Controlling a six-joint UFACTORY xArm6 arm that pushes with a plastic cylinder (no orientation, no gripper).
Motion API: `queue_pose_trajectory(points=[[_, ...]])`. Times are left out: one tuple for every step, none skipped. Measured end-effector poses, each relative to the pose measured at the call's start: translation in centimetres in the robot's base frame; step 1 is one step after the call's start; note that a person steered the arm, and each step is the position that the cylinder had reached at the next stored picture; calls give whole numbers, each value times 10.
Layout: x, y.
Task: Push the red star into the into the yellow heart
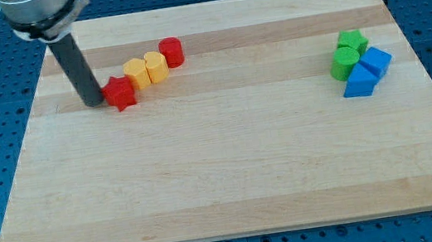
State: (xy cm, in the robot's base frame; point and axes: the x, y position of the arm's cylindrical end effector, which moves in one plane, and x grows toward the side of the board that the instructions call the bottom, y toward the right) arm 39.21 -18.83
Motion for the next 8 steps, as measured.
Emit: queue_pose_trajectory(points=[[5,26],[5,36],[9,36],[13,54],[17,48],[42,49],[56,76],[56,84]])
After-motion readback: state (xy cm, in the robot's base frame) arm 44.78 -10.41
